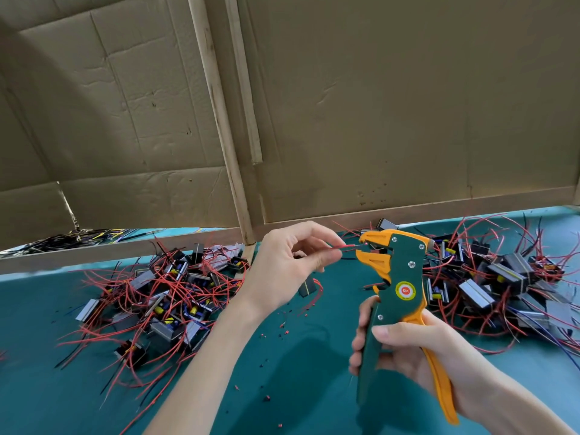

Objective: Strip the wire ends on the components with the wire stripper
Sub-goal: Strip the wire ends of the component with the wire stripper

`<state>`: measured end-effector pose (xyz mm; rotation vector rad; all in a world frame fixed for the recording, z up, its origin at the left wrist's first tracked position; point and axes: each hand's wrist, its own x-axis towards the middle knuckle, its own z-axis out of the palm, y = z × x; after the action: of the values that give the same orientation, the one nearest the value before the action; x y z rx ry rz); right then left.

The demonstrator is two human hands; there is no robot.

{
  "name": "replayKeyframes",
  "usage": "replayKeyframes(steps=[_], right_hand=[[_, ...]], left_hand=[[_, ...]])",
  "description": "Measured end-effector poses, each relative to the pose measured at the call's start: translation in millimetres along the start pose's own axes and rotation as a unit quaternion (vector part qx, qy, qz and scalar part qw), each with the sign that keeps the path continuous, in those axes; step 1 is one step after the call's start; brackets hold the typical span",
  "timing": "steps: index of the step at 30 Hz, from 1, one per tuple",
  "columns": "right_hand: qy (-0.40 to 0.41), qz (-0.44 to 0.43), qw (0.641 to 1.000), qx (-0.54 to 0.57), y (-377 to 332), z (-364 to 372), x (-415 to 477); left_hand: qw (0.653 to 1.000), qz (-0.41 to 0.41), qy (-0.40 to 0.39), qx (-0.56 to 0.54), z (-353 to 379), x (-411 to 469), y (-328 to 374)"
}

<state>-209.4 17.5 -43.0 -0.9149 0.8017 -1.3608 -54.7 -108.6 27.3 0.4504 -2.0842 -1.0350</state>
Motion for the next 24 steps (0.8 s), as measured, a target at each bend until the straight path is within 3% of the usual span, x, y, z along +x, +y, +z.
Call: replayKeyframes(steps=[18,24], right_hand=[[-0.040,0.009,0.994,-0.102,-7.5,1.8,-11.2],[0.028,0.009,0.993,-0.118,-0.6,9.5,-14.2]], left_hand=[[0.992,-0.048,-0.102,-0.053,-12.1,-3.5,14.0],[0.989,-0.058,-0.125,-0.049,-18.3,-4.1,15.2]])
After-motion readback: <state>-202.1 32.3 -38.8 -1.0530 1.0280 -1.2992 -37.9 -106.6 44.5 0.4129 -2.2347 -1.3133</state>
